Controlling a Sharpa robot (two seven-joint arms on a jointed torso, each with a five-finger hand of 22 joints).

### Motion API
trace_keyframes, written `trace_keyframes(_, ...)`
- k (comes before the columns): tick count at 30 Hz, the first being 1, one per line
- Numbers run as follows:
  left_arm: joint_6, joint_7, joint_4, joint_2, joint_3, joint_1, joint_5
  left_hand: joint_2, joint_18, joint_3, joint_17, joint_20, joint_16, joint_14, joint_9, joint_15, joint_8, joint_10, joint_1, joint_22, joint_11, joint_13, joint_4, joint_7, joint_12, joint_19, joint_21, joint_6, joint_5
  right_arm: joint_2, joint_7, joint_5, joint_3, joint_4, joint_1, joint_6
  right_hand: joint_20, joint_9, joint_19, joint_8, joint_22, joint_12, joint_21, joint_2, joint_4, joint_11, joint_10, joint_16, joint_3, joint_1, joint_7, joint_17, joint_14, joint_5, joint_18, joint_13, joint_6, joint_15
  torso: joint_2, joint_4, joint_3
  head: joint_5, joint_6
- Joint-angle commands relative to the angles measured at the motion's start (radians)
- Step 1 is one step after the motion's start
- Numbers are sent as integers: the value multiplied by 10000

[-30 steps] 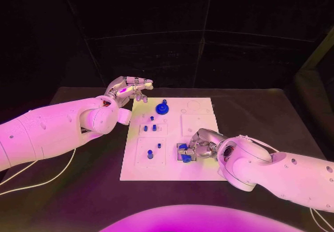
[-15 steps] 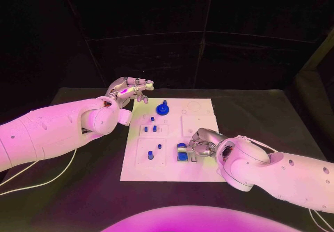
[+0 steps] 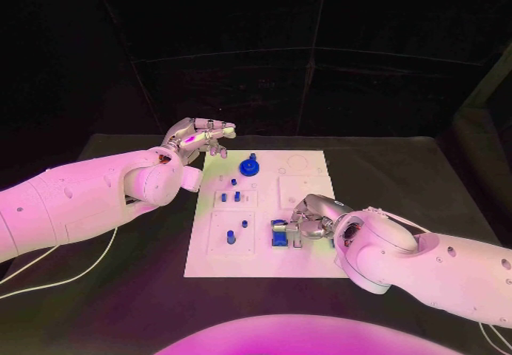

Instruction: Assemble the parts on the task board

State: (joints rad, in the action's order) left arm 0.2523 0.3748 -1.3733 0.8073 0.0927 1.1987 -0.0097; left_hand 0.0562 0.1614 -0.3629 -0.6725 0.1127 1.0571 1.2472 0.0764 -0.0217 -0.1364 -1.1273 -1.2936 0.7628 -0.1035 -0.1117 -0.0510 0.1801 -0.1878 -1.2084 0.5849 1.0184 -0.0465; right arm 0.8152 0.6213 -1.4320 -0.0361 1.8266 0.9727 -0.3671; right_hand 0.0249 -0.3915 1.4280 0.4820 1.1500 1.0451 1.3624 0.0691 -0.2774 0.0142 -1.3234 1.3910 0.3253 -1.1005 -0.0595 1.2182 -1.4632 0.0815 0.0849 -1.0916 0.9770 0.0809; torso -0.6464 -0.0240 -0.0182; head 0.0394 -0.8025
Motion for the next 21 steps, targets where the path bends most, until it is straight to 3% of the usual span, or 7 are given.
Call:
trace_keyframes(1, -106, 32, -7, -7, -9, 16, 26, -133, 203, 48, 5, 72, -13, -58, -9, 7, -38, 76, 3, -11, -16, -11, -15, -7, -34, -20, -55, -82, -21, 51, -385, -191, 5, 99, 16, -69, 30, -31, -20, 76, 32, -4, -19, -48, 180, 3, 9, -11, -143, -490, 2, 49, -461, 197, -62, -38, -84, 10, -2, -14, -1, 2, -11)
trace_keyframes(3, -106, 32, -7, -8, -9, 15, 26, -133, 203, 48, 5, 72, -13, -58, -9, 7, -38, 76, 3, -11, -16, -11, -15, -7, -34, -20, -55, -82, -21, 111, -458, -194, 4, 145, 16, -65, 25, -59, -10, 102, 71, -5, -2, -143, 535, 8, 2, -9, -275, -1131, 5, 70, -468, 408, -68, -55, -103, 14, -2, -11, -2, 1, 4)
trace_keyframes(5, -106, 33, -6, -8, -9, 15, 26, -133, 203, 48, 5, 72, -13, -58, -9, 7, -38, 76, 3, -11, -16, -11, -15, -7, -34, -20, -55, -82, -21, 206, -529, -196, 4, 190, 15, -120, 27, -74, -13, 110, 72, -14, -4, -144, 654, 3, 2, -3, -318, -1384, -6, 93, -474, 524, -70, -63, -131, 11, 4, -7, 0, -2, 9)
trace_keyframes(10, -104, 31, -2, 6, -8, 15, 26, -133, 203, 48, 5, 72, -13, -58, -9, 7, -38, 76, 3, -11, -16, -11, -15, -7, -34, -20, -55, -82, -21, 375, -701, -193, 4, 271, 15, 39, 37, -89, 7, 104, 142, 7, 29, -175, 786, -12, -15, 30, -309, -1649, -25, 174, -491, 858, -82, -110, -183, -2, -1, -28, -6, -1, 16)
trace_keyframes(16, -116, 31, 5, -17, -8, 14, 26, -133, 203, 48, 5, 72, -13, -58, -9, 7, -38, 76, 3, -11, -16, -11, -15, -7, -34, -20, -55, -82, -21, 376, -844, -136, 2, 332, 15, 508, 43, -111, 46, 126, 274, 69, 95, -235, 996, -10, -56, 55, -316, -1964, -25, 234, -503, 911, -105, -187, -165, -4, 1, 8, -10, -43, 16)
trace_keyframes(21, -118, 27, 16, -23, -8, 14, 26, -133, 203, 48, 5, 72, -13, -58, -9, 7, -38, 76, 3, -11, -16, -11, -15, -7, -34, -20, -55, -82, -21, 382, -880, -52, 2, 355, 15, 894, 43, -124, 65, 145, 337, 118, 127, -239, 1111, -1, -93, 81, -333, -2127, -17, 288, -513, 915, -116, -238, -132, -1, -5, -4, -6, -15, 5)
